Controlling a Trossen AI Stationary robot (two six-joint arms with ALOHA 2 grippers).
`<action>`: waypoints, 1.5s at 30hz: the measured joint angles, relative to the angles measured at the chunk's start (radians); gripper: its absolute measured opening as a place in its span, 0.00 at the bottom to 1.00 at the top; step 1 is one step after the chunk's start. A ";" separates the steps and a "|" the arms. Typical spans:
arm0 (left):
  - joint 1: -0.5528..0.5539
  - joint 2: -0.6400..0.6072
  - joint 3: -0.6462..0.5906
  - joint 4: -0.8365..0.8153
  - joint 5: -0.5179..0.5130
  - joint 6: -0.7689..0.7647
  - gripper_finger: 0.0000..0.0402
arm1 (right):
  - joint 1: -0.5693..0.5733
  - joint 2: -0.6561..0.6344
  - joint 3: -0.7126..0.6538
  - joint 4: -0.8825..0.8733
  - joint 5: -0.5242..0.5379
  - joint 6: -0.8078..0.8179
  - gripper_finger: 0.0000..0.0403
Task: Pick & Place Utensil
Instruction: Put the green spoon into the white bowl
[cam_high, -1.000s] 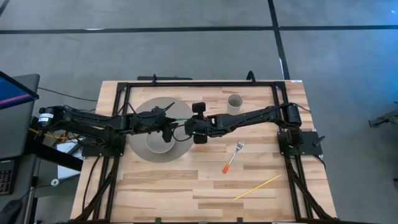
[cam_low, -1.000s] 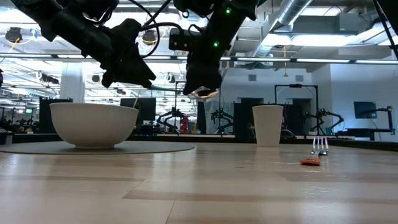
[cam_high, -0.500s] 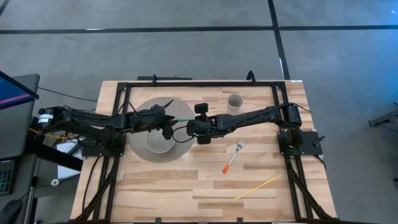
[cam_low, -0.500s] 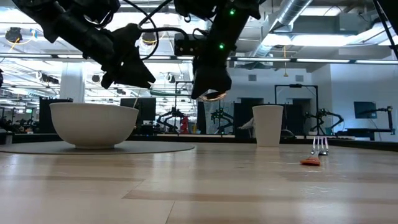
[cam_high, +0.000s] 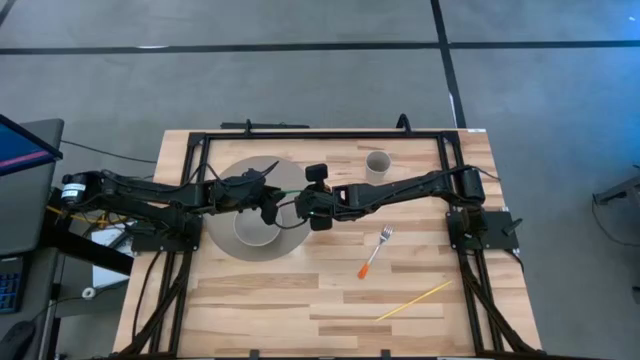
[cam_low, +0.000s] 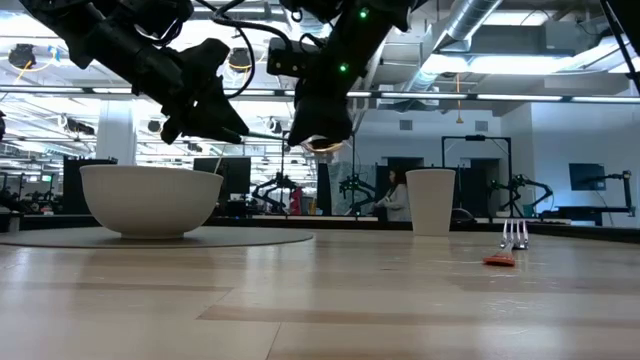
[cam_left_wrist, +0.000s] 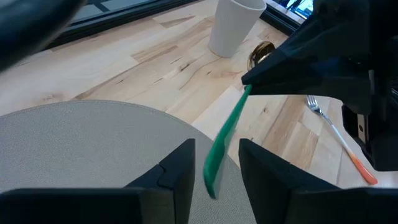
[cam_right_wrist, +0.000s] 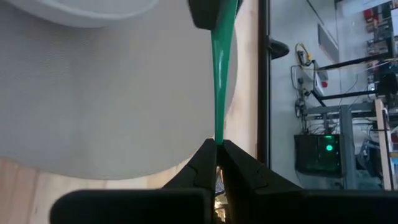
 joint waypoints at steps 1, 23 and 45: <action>0.000 0.000 0.000 0.001 0.000 0.006 0.29 | -0.001 0.000 0.000 0.002 -0.001 0.000 0.02; -0.006 -0.001 0.000 0.028 0.048 0.072 0.03 | -0.017 0.000 0.000 -0.003 -0.061 -0.002 0.07; -0.013 -0.279 0.001 -0.281 0.046 -0.119 0.02 | 0.028 -0.083 -0.001 -0.004 0.046 -0.059 0.32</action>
